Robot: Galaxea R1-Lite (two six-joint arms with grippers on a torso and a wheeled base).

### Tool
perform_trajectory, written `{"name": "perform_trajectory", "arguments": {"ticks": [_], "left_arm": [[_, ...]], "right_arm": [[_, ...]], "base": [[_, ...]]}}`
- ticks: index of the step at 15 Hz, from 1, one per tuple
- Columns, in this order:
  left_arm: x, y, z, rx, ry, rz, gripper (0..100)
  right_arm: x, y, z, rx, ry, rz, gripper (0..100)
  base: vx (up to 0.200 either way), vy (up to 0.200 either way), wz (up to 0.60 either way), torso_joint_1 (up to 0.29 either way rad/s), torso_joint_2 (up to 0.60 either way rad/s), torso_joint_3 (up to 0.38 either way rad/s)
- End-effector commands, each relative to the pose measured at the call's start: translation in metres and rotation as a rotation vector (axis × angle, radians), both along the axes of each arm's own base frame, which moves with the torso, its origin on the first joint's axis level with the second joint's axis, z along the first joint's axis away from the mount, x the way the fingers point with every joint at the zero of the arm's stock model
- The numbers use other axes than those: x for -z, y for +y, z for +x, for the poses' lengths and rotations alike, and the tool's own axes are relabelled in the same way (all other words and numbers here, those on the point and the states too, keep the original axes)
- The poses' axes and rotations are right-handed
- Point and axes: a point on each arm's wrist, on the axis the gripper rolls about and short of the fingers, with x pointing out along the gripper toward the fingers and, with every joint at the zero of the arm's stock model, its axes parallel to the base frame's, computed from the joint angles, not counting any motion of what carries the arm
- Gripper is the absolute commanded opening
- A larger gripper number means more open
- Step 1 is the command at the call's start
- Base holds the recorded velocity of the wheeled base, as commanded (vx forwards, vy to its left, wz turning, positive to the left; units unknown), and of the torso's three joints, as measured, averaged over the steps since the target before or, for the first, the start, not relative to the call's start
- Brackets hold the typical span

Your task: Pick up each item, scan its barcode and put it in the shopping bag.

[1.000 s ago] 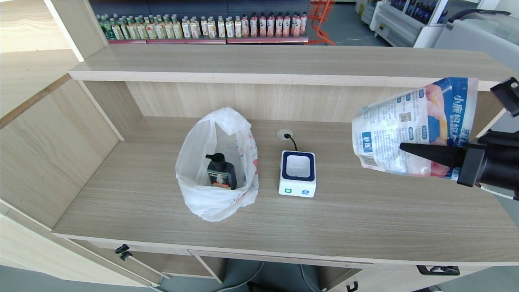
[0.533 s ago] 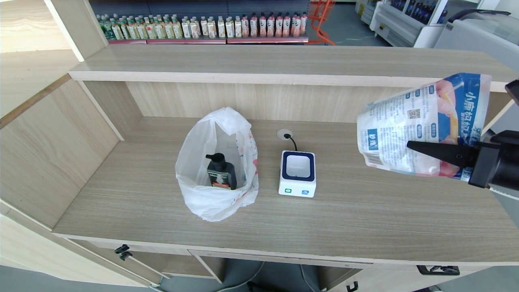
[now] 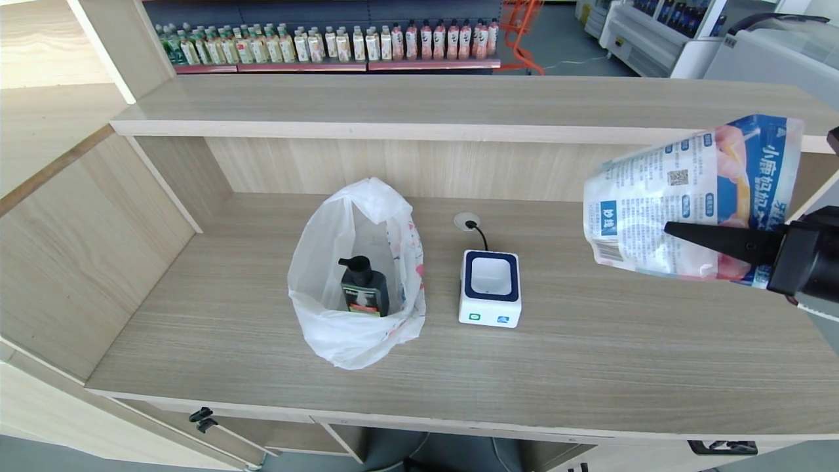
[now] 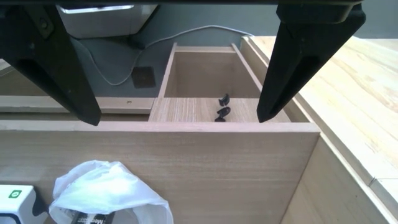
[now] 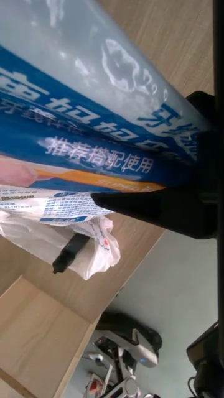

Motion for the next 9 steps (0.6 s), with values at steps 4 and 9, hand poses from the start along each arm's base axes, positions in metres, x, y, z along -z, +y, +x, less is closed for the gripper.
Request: {"name": "perform_trajectory", "arguments": {"ticks": [4,9], "left_arm": [[0.000,0.000,0.000,0.000,0.000,-0.001,100],[0.000,0.000,0.000,0.000,0.000,-0.001,100]], "right_arm": [[0.010,0.001,0.001,-0.006,0.082,0.002,0],[0.027,0.018,0.054,-0.043,0.189,-0.018,0]], "base": [[0.000,0.000,0.00,0.000,0.00,0.000],[0.000,0.000,0.00,0.000,0.00,0.000]]}}
